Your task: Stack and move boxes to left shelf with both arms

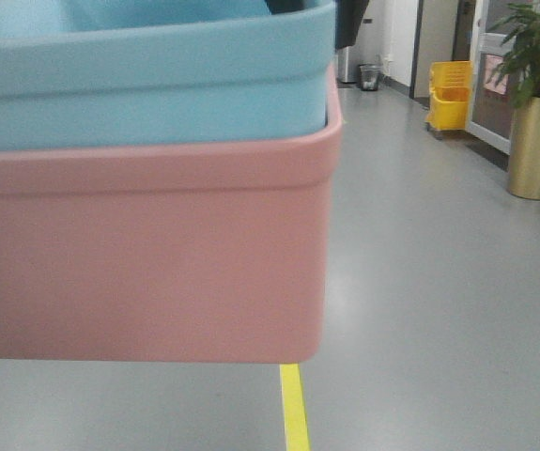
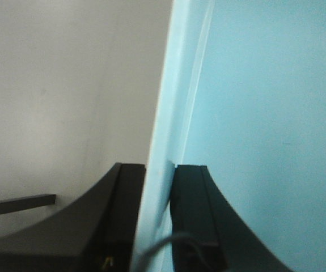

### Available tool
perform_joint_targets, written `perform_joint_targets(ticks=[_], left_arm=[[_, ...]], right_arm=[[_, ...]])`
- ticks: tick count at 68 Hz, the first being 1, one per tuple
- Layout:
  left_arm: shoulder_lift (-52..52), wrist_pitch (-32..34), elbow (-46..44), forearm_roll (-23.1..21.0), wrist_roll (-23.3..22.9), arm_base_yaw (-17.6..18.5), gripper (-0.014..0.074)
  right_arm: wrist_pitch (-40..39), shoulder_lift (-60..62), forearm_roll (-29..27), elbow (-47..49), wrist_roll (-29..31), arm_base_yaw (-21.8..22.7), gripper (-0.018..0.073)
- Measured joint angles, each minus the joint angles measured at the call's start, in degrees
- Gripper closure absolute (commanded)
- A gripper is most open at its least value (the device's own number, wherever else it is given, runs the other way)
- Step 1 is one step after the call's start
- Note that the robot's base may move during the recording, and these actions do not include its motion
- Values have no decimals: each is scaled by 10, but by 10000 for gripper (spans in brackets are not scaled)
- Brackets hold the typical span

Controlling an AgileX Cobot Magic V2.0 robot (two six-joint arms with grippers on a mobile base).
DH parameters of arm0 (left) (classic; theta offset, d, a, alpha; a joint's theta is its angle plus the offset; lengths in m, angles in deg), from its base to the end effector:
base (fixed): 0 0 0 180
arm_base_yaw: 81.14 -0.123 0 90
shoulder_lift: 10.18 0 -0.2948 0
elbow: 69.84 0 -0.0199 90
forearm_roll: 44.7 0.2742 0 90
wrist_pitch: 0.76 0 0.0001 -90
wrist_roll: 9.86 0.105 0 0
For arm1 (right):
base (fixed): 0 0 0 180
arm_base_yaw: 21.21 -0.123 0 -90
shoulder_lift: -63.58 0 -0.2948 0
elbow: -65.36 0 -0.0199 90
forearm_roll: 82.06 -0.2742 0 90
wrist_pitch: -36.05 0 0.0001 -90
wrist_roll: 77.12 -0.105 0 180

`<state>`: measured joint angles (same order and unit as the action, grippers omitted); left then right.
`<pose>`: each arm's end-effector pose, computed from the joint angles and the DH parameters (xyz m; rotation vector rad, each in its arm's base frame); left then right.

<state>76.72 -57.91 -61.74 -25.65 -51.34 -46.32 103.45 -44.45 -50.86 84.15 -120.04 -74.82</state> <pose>0.2696 -0.1524 0.3252 -0.0054 2.5663 -0.0629 0.2816 0.2974 0.3445 -0.3630 2.4476 -0.0793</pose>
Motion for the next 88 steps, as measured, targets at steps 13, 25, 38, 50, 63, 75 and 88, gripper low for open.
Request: perform_joint_targets(ticks=[13, 25, 38, 50, 63, 75, 88], left_arm=[[0, 0, 0, 0, 0, 0, 606], [0, 0, 0, 0, 0, 0, 606], [0, 0, 0, 0, 0, 0, 606], [0, 0, 0, 0, 0, 0, 606], [0, 0, 0, 0, 0, 0, 606], [0, 0, 0, 0, 0, 0, 606], [0, 0, 0, 0, 0, 0, 606]], right_arm=[[0, 0, 0, 0, 0, 0, 505], [0, 0, 0, 0, 0, -1, 505], [0, 0, 0, 0, 0, -1, 505], [0, 0, 0, 0, 0, -1, 505], [0, 0, 0, 0, 0, -1, 505], [0, 0, 0, 0, 0, -1, 505], [0, 0, 0, 0, 0, -1, 505]])
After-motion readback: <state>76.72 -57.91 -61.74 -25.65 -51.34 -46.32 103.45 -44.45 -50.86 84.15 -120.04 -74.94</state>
